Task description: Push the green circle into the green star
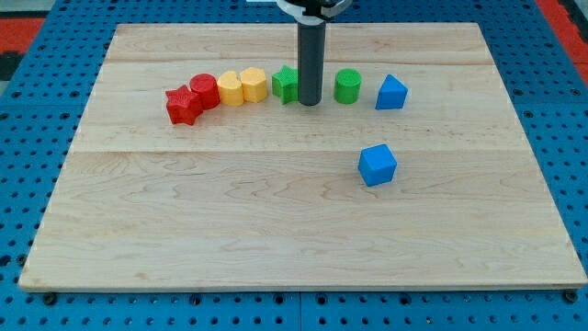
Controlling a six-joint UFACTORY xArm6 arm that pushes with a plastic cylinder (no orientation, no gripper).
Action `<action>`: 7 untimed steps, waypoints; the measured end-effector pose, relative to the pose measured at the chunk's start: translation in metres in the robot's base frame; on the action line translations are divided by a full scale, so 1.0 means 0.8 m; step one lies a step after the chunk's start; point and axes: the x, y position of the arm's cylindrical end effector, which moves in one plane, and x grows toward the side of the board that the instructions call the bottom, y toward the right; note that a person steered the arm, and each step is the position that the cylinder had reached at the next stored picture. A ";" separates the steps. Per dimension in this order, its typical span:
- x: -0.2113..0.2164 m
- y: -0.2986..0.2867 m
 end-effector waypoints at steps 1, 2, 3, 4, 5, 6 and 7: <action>0.000 0.001; 0.000 0.001; 0.000 0.001; 0.003 0.041; 0.069 0.084; 0.095 0.142; 0.086 0.225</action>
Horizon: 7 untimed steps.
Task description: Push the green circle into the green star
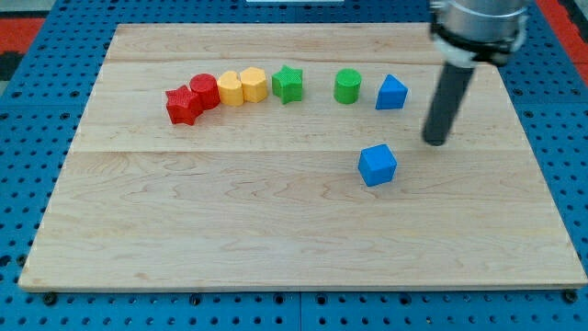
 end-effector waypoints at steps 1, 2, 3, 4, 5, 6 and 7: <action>-0.049 0.038; -0.105 0.030; -0.123 -0.007; -0.123 -0.032; -0.123 -0.059; -0.113 -0.087; -0.110 -0.122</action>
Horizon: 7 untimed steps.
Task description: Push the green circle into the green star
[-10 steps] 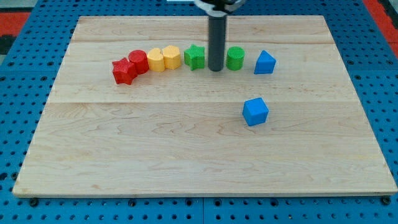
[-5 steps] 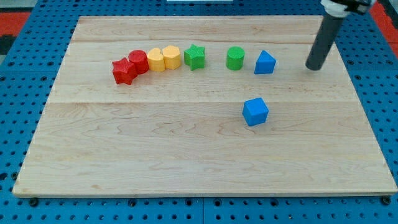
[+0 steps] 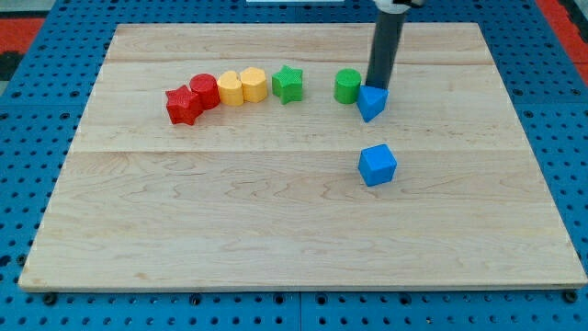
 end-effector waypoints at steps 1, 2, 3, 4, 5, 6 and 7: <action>-0.001 -0.023; -0.001 0.001; -0.022 0.035; -0.024 0.017; -0.024 -0.010; -0.022 -0.025; -0.011 0.001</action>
